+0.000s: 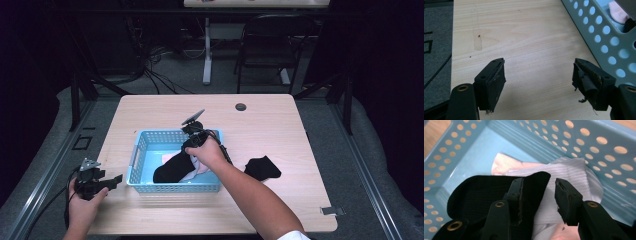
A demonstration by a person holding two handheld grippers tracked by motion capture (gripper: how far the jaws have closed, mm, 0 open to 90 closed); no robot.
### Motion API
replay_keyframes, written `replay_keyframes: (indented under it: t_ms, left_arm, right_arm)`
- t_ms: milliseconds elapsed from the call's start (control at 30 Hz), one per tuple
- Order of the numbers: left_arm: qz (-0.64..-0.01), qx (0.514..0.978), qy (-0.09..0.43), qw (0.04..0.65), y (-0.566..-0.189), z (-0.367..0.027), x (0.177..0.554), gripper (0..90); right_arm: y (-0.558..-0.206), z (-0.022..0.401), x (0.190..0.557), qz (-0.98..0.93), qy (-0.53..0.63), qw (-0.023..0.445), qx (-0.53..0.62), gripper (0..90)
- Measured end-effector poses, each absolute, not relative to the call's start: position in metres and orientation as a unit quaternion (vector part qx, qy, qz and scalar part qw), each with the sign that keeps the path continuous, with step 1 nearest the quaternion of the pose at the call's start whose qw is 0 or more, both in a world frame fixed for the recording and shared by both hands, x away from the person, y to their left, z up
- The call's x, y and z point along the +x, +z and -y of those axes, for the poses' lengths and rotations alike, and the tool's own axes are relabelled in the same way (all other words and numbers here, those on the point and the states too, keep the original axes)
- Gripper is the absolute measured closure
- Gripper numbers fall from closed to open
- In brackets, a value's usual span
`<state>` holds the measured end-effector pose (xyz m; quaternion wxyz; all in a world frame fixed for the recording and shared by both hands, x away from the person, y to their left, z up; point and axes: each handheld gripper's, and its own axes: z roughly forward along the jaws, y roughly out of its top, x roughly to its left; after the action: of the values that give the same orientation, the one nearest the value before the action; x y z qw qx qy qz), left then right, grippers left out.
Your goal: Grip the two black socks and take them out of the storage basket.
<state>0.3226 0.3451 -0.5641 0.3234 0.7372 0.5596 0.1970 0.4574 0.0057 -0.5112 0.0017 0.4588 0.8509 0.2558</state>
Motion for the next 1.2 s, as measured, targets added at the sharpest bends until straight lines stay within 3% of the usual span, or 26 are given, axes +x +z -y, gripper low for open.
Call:
replay_keyframes:
  t_ms: [233,467,1200]
  left_arm:
    - [-0.56,0.737,0.197,0.324,-0.564,-0.345,0.323,26.1]
    - [-0.56,0.736,0.198,0.324,-0.564,-0.345,0.323,26.1]
    - [-0.562,0.735,0.198,0.324,-0.564,-0.345,0.323,26.1]
  right_arm:
    - [-0.518,-0.009,0.459,-0.852,0.255,-0.014,0.456,67.9]
    - [-0.511,-0.016,0.452,-0.874,0.245,0.009,0.42,85.7]
    - [-0.434,-0.034,0.417,-0.907,0.266,0.036,0.323,86.8]
